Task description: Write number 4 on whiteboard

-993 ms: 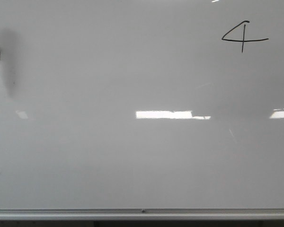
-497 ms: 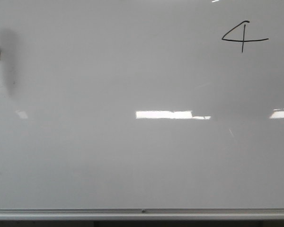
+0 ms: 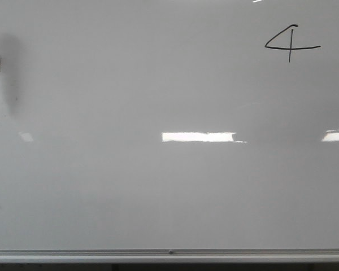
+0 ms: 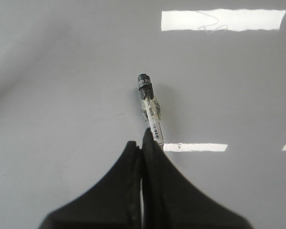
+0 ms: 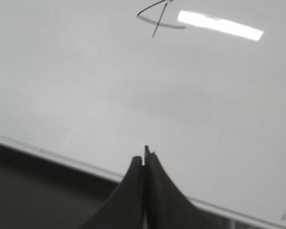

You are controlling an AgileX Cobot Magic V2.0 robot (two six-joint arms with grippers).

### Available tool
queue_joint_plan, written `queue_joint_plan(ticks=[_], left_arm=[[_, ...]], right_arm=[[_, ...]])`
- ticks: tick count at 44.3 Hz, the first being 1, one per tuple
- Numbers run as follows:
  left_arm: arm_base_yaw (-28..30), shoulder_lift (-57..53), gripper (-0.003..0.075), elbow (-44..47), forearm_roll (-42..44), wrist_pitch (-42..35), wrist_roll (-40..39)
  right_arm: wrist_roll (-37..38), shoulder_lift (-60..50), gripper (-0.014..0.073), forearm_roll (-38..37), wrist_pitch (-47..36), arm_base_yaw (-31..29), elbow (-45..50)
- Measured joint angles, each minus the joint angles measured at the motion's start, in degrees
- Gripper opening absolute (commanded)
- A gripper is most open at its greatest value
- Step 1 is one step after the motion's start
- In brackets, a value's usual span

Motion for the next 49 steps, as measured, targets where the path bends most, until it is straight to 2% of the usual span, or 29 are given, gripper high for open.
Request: queue_joint_plan(ticks=[9,18,21,26,49], left_arm=[[0.0,0.0,-0.002,0.0,0.0,0.0,0.0],[0.0,0.0,-0.002,0.0,0.0,0.0,0.0],[0.0,0.0,-0.002,0.0,0.0,0.0,0.0],[0.0,0.0,-0.002,0.0,0.0,0.0,0.0],[0.0,0.0,-0.002,0.0,0.0,0.0,0.0]], right_arm=[[0.0,-10.87,-0.0118,-0.43,-23.75,-10.84,17.84],[0.0,-14.97,-0.0118,3.35,-41.22,-15.75,32.89],[0.0,-14.97,-0.0118,4.61,-44.77,-16.52,36.45],[0.0,-14.97,-0.0118,6.16,-48.41,-17.0,39.9],[0.0,-14.97,-0.0118,6.8,-50.03,-17.31,40.55]])
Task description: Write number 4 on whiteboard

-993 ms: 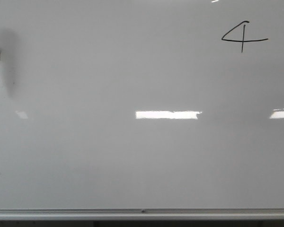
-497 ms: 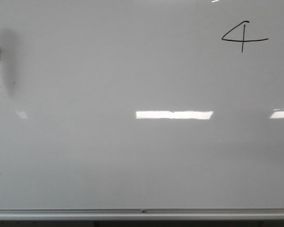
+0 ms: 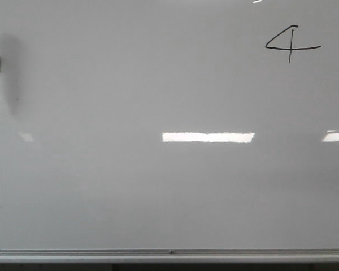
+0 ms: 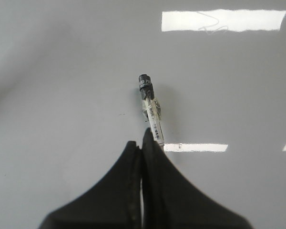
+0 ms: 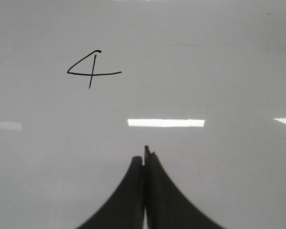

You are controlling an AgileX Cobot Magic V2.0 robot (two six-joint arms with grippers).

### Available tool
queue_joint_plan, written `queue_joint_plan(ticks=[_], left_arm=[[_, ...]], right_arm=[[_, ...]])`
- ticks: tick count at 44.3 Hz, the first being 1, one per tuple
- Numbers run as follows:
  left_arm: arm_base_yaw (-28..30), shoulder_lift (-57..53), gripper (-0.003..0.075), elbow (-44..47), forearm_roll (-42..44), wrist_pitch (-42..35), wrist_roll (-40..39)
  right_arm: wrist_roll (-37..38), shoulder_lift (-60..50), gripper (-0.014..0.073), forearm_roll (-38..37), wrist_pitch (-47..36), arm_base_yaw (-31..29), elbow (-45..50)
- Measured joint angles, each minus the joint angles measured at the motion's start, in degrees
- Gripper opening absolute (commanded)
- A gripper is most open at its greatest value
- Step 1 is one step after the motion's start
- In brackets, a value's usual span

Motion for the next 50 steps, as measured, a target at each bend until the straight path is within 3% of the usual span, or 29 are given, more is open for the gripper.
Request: queue_joint_plan(ticks=[50], left_arm=[[0.0,0.0,-0.002,0.0,0.0,0.0,0.0]], right_arm=[[-2.5,0.0,-0.0118,-0.64,-1.03,-0.61,0.0]])
